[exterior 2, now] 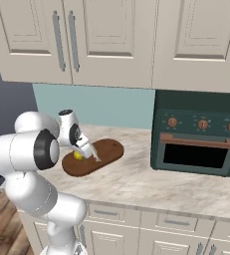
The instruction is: Retrieve a lemon from the fridge and place it on the cutting board with the fish.
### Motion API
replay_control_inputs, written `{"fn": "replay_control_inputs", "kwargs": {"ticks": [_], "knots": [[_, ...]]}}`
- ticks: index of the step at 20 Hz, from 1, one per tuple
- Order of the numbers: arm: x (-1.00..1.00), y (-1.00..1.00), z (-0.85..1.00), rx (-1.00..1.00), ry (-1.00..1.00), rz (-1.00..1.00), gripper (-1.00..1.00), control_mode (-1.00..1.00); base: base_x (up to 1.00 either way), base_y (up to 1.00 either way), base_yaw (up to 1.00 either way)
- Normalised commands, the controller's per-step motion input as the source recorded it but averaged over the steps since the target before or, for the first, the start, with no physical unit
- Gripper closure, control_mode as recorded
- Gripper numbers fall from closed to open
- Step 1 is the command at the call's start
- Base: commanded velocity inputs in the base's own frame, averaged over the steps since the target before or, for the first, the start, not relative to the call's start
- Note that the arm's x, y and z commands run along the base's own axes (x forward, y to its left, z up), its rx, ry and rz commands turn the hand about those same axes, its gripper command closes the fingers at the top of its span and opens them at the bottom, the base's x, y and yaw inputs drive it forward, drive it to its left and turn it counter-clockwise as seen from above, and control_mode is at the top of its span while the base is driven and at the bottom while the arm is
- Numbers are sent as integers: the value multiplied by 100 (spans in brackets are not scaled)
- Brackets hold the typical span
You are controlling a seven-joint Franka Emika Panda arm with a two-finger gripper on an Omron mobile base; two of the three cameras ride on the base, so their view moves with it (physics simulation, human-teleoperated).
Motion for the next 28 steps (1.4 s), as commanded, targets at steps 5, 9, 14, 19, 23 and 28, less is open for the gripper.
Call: {"fn": "replay_control_inputs", "kwargs": {"ticks": [5,9,14,19,23,28], "knots": [[-1,-5,0,0,0,-1,-100,-100,0,0,0],[-1,-4,0,0,0,-3,-100,-100,0,0,0],[-2,0,6,0,4,-5,-100,-100,0,0,0],[-10,0,24,0,4,-6,-100,-100,0,0,0],[-16,0,24,0,2,-5,-100,-100,0,0,0],[-43,0,28,1,0,-3,-100,-100,0,0,0]]}}
